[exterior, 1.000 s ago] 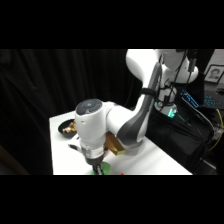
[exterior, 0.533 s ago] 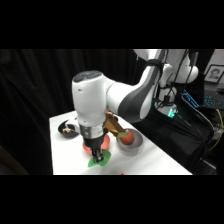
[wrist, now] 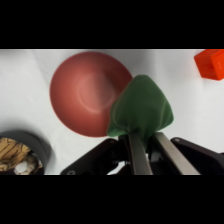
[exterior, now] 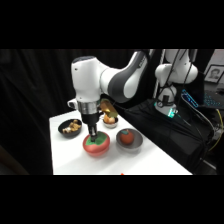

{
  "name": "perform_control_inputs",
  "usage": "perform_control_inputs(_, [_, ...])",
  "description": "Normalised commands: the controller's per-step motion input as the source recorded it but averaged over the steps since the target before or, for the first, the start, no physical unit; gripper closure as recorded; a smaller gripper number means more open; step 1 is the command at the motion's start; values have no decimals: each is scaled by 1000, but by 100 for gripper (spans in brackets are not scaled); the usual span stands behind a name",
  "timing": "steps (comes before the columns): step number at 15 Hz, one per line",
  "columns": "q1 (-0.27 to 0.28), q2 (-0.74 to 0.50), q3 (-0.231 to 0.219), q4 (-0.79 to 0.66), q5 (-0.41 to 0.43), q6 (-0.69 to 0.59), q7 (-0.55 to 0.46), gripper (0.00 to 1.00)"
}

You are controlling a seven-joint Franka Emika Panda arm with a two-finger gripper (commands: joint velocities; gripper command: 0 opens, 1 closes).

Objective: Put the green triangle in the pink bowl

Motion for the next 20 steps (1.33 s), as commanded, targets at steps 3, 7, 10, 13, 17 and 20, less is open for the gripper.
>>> perform_control_inputs(3, [-165,-119,15,-198,176,142,-228,95])
perform_control_inputs(7, [-116,36,12,-71,179,174,-194,95])
perform_control_inputs(10, [-77,105,31,1,193,180,-175,95])
perform_control_inputs(13, [-53,98,36,17,163,197,-162,60])
perform_control_inputs(17, [-50,59,34,20,143,196,-167,29])
perform_control_inputs(20, [-34,17,17,15,113,116,-143,4])
